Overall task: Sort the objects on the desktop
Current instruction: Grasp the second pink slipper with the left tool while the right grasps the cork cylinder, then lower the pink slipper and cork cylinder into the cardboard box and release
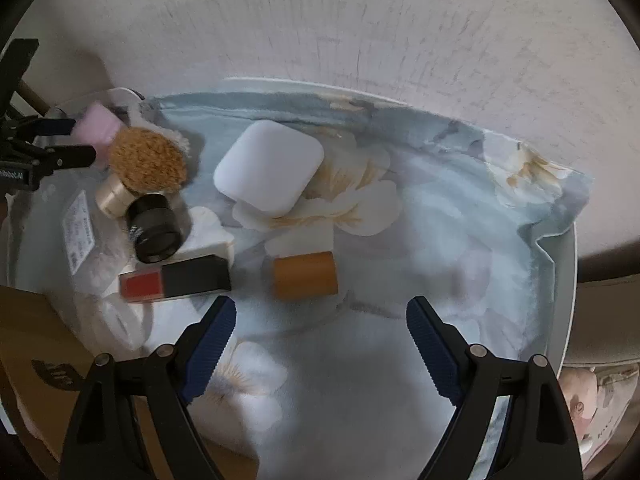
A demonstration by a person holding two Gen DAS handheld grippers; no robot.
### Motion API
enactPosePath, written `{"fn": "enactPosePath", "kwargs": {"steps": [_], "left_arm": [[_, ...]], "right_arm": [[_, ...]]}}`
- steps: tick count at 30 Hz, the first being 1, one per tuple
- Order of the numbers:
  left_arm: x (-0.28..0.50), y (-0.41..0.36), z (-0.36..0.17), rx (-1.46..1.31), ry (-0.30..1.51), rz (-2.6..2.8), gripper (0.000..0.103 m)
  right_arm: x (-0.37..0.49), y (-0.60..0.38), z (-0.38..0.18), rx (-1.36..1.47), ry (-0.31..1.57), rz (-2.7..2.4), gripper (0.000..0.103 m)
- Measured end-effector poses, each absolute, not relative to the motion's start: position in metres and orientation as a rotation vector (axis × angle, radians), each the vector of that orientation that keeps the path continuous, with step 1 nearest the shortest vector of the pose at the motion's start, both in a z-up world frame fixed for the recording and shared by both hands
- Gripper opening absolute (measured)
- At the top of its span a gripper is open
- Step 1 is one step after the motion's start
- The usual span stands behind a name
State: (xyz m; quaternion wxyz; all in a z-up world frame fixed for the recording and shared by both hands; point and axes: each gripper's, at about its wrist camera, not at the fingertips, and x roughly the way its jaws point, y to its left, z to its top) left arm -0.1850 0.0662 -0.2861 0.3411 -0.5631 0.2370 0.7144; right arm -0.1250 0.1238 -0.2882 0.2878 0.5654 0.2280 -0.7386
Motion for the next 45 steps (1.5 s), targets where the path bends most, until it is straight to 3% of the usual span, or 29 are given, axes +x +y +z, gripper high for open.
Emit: {"fn": "enactPosePath", "kwargs": {"steps": [3, 5, 7, 8, 9, 11, 13, 21, 26, 37, 45], "left_arm": [[-0.187, 0.065, -0.287, -1.456, 0.594, 1.840, 0.092], [-0.187, 0.066, -0.288, -1.454, 0.599, 1.822, 0.065], [-0.189, 0.064, -0.288, -1.463, 0.595, 1.819, 0.060], [-0.190, 0.062, -0.286, -1.467, 0.573, 1.818, 0.052], [-0.192, 0.060, -0.283, -1.470, 0.554, 1.819, 0.049], [-0.194, 0.056, -0.277, -1.477, 0.519, 1.811, 0.037], [-0.195, 0.054, -0.271, -1.477, 0.515, 1.805, 0.033], [-0.185, 0.037, -0.244, -1.465, 0.478, 1.816, 0.031], [-0.164, 0.022, -0.197, -1.410, 0.444, 1.850, 0.031], [-0.097, -0.009, -0.119, -1.323, 0.385, 1.891, 0.031], [-0.034, -0.041, -0.104, -1.344, 0.371, 1.830, 0.031]], "right_arm": [[-0.127, 0.123, -0.291, 1.520, 0.592, -1.971, 0.073], [-0.126, 0.121, -0.294, 1.530, 0.598, -1.971, 0.064], [-0.124, 0.119, -0.296, 1.530, 0.607, -1.955, 0.050], [-0.123, 0.119, -0.296, 1.530, 0.605, -1.951, 0.045], [-0.121, 0.119, -0.296, 1.529, 0.605, -1.947, 0.034], [-0.120, 0.121, -0.294, 1.531, 0.605, -1.956, 0.029], [-0.120, 0.126, -0.292, 1.544, 0.574, -1.955, 0.028], [-0.110, 0.144, -0.275, 1.547, 0.503, -1.961, 0.028], [-0.094, 0.157, -0.247, 1.530, 0.490, -1.969, 0.028], [-0.052, 0.145, -0.151, 1.428, 0.570, -1.853, 0.028], [0.014, 0.122, -0.142, 1.386, 0.641, -1.738, 0.028]]}}
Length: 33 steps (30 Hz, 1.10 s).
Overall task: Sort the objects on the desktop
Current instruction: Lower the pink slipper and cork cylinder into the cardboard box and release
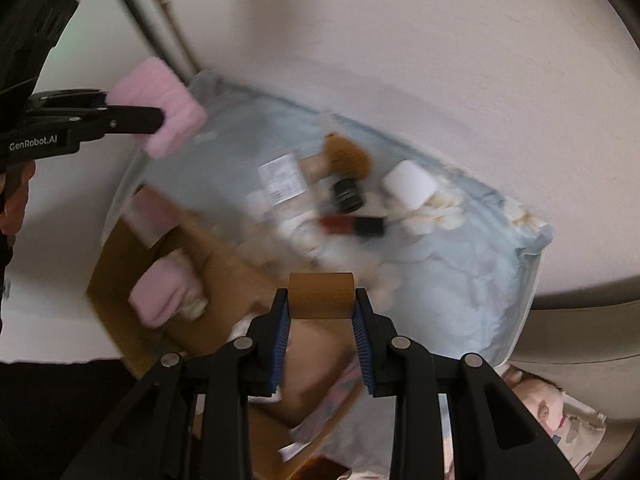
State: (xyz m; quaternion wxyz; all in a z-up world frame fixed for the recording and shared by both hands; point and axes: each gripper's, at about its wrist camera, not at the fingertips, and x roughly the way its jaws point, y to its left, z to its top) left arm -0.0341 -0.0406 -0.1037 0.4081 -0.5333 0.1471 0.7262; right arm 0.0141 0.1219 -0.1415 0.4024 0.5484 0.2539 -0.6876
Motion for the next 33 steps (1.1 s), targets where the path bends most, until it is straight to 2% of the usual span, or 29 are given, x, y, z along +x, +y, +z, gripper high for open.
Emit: {"fn": "enactPosePath", "kwargs": {"steps": [7, 16, 20, 25, 33], "left_arm": [[0.011, -0.069, -0.113, -1.363, 0.352, 1.805, 0.031], [0.051, -0.082, -0.162, -1.469, 0.381, 1.764, 0.031], [0.062, -0.083, -0.178, -1.488, 0.401, 1.732, 0.031], [0.070, -0.082, -0.188, -1.464, 0.505, 1.743, 0.031], [0.074, -0.081, -0.195, -1.472, 0.503, 1.712, 0.031]], "right_arm": [[0.063, 0.118, -0.152, 1.387, 0.669, -1.678, 0.028], [0.102, 0.112, -0.174, 1.442, 0.602, -1.622, 0.028], [0.118, 0.112, -0.180, 1.405, 0.714, -1.705, 0.028], [0.123, 0.115, -0.190, 1.459, 0.665, -1.677, 0.028], [0.121, 0.117, -0.192, 1.494, 0.613, -1.687, 0.028]]}}
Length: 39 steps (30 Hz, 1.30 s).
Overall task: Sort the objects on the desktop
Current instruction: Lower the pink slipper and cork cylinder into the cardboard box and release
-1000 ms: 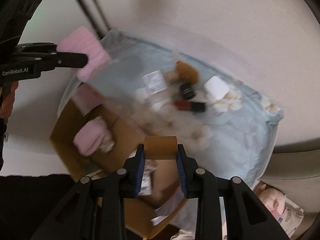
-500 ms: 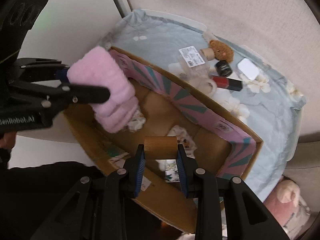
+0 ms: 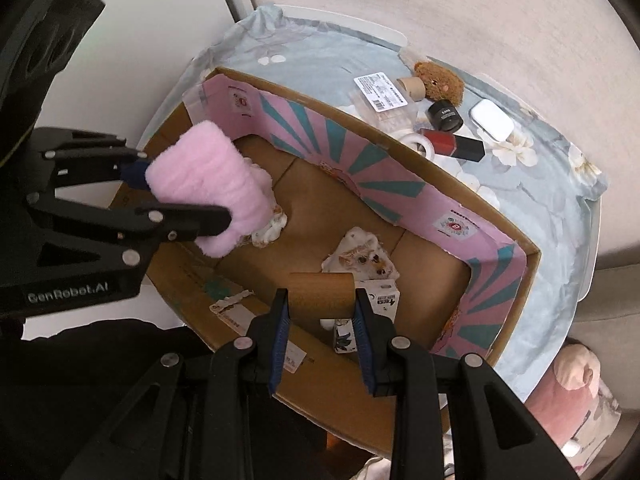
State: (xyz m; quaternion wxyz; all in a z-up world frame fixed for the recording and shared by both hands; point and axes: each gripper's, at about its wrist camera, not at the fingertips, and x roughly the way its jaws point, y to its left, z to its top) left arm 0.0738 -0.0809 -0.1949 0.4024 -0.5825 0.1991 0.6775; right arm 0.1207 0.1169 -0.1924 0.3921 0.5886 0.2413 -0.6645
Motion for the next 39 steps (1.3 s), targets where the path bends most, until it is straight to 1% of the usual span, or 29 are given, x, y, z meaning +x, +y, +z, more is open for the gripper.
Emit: {"fn": "enactPosePath", "kwargs": {"steps": [13, 15, 16, 17, 18, 19, 20, 21, 24, 35, 39], "left_arm": [[0.074, -0.077, -0.198, -1.461, 0.529, 1.681, 0.031], [0.073, -0.076, -0.198, -1.463, 0.535, 1.695, 0.035], [0.072, -0.075, -0.200, -1.472, 0.543, 1.697, 0.048], [0.072, -0.074, -0.202, -1.485, 0.562, 1.700, 0.081], [0.071, -0.074, -0.203, -1.489, 0.576, 1.714, 0.092], [0.069, -0.075, -0.201, -1.480, 0.571, 1.730, 0.102], [0.068, -0.076, -0.200, -1.472, 0.559, 1.725, 0.103], [0.067, -0.077, -0.199, -1.472, 0.548, 1.720, 0.103], [0.063, -0.078, -0.198, -1.471, 0.550, 1.721, 0.103], [0.057, -0.075, -0.192, -1.455, 0.565, 1.697, 0.103], [0.057, -0.072, -0.185, -1.439, 0.578, 1.689, 0.103]], "right_arm": [[0.119, 0.119, -0.195, 1.528, 0.574, -1.671, 0.028], [0.117, 0.119, -0.196, 1.535, 0.575, -1.663, 0.028], [0.116, 0.119, -0.196, 1.536, 0.569, -1.667, 0.028], [0.115, 0.119, -0.196, 1.540, 0.559, -1.662, 0.028], [0.113, 0.119, -0.197, 1.553, 0.546, -1.655, 0.036], [0.111, 0.119, -0.199, 1.570, 0.539, -1.653, 0.059], [0.110, 0.120, -0.200, 1.580, 0.545, -1.657, 0.070], [0.109, 0.120, -0.202, 1.583, 0.570, -1.673, 0.079], [0.104, 0.126, -0.203, 1.616, 0.505, -1.659, 0.079], [0.102, 0.128, -0.204, 1.627, 0.532, -1.646, 0.079], [0.098, 0.133, -0.202, 1.646, 0.501, -1.635, 0.079]]}}
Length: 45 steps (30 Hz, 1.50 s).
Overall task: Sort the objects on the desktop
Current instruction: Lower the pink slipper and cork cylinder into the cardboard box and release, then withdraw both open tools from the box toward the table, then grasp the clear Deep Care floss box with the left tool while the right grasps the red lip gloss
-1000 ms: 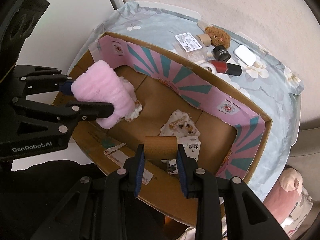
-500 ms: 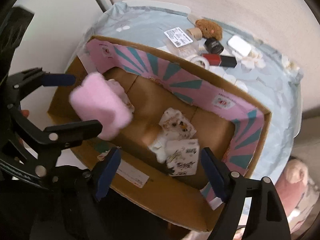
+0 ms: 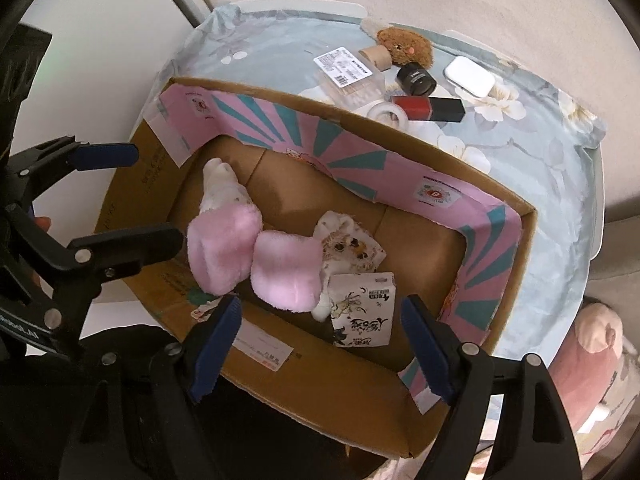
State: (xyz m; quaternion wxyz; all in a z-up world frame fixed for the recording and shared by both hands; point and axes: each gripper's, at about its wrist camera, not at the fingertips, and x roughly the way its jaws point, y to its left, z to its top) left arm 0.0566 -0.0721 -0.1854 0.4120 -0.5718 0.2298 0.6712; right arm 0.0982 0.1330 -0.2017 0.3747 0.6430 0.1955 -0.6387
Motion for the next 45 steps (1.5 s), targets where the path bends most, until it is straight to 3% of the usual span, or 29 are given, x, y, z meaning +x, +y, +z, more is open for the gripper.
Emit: {"fn": "enactPosePath", "kwargs": {"steps": [15, 24, 30, 34, 45], "left_arm": [[0.028, -0.062, -0.150, -1.341, 0.568, 1.716, 0.103], [-0.006, -0.024, -0.144, -1.278, 0.697, 1.664, 0.103], [-0.032, 0.027, -0.171, -1.281, 0.824, 1.561, 0.103], [-0.046, 0.060, -0.205, -1.312, 0.883, 1.497, 0.103], [-0.065, 0.104, -0.285, -1.404, 1.010, 1.364, 0.102]], "right_arm": [[0.085, 0.149, -0.167, 1.551, 0.530, -1.758, 0.079], [0.050, 0.150, -0.146, 1.497, 0.503, -1.766, 0.079], [0.015, 0.129, -0.145, 1.459, 0.604, -1.723, 0.079], [-0.014, 0.105, -0.163, 1.451, 0.631, -1.650, 0.079], [-0.067, 0.042, -0.280, 1.572, 0.711, -1.409, 0.079]]}}
